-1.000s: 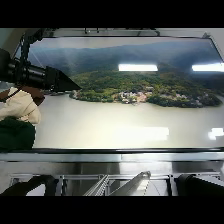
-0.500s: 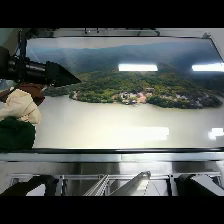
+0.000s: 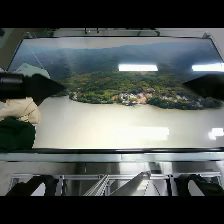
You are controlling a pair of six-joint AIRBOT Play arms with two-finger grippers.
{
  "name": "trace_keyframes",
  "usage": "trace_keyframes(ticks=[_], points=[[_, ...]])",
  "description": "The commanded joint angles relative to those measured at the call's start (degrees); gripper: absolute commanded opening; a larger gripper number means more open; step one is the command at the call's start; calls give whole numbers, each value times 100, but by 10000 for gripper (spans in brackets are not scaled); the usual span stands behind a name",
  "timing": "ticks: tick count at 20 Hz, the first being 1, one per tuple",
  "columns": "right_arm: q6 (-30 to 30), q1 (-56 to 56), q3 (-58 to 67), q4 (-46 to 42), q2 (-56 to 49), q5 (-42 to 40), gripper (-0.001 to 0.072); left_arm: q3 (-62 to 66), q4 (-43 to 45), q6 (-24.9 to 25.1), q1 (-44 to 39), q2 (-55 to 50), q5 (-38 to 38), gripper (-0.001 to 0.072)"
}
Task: Fold the shirts.
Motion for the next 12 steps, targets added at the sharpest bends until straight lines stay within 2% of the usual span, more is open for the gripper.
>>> trace_keyframes(ticks=[1, 5, 7, 12], points=[[713, 2157, -284, -1836, 481, -1078, 13, -1193, 343, -354, 22, 922, -105, 18], [872, 2354, -282, -1786, 304, -1025, 14, -1910, 345, -439, 22, 1408, -317, 18], [846, 2354, -284, -1506, 299, -1008, 15, -1945, 343, -439, 22, 1464, -317, 18], [850, 2354, -284, -1493, 299, -1008, 14, -1945, 345, -439, 22, 1464, -374, 17]])
